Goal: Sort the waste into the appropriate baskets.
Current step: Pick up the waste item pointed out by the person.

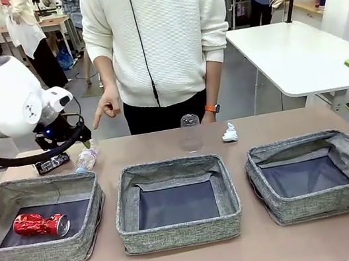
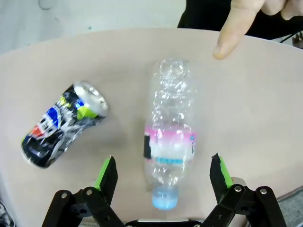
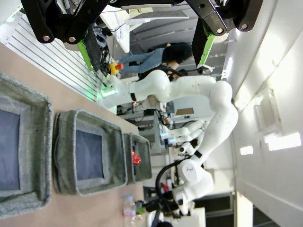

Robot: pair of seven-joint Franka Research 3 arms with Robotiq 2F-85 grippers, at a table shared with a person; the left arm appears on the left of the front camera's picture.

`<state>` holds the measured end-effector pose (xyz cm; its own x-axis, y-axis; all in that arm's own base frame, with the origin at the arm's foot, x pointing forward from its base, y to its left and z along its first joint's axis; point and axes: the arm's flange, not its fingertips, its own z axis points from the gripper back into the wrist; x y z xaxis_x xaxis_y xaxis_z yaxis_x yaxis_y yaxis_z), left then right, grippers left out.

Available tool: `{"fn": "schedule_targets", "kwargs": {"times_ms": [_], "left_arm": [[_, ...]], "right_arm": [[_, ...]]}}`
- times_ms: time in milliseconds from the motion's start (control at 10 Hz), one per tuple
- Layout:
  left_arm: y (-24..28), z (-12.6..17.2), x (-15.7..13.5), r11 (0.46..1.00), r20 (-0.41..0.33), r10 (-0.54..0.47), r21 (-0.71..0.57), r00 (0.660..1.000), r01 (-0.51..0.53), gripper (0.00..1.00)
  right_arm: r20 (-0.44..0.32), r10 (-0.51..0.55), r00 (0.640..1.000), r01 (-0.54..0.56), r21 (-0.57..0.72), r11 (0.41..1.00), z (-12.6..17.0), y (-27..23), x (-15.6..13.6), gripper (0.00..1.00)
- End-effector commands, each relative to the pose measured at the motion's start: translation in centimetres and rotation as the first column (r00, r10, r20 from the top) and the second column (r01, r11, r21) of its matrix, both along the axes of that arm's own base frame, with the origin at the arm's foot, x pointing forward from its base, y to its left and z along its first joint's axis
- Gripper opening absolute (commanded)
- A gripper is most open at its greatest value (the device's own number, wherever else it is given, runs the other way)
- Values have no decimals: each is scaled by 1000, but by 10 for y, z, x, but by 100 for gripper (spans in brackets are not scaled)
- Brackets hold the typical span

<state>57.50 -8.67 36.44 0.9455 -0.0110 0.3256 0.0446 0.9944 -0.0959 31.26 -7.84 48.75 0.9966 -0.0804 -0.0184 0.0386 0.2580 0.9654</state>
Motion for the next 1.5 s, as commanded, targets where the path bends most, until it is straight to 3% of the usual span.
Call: {"fn": "schedule_targets", "kwargs": {"times_ms": [0, 300, 600, 700, 800, 900, 1100, 1200, 1400], "left_arm": [[2, -17, 21, 998, -21, -64, 22, 998, 65, 100], [-2, -42, 32, 996, -74, -88, 15, 993, 90, 100], [-3, -47, 33, 996, -91, -93, 6, 991, 94, 100], [-2, -46, 33, 995, -84, -89, 25, 992, 92, 49], [-2, -45, 32, 995, -77, -96, 17, 992, 97, 42], [-2, -44, 31, 995, -75, -98, 12, 992, 99, 0], [-2, -44, 30, 995, -73, -102, 7, 992, 103, 0], [-2, -43, 30, 995, -72, -100, 8, 992, 100, 15], [1, -40, 30, 997, -83, -80, -1, 993, 80, 10]], "right_arm": [[-9, 1, 1000, -1, 8, 1000, 5, 0, 1, 100], [-9, 1, 1000, -1, 8, 1000, 5, 0, 1, 100], [-9, 1, 1000, -1, 8, 1000, 5, 0, 1, 100], [-9, 1, 1000, -1, 8, 1000, 5, 0, 1, 100], [-9, 1, 1000, -1, 8, 1000, 5, 0, 1, 100], [-9, 1, 1000, -1, 8, 1000, 5, 0, 1, 100], [-9, 1, 1000, -1, 8, 1000, 5, 0, 1, 100], [-9, 1, 1000, -1, 8, 1000, 5, 0, 1, 100], [-9, 1, 1000, -1, 8, 1000, 5, 0, 1, 100]]}}
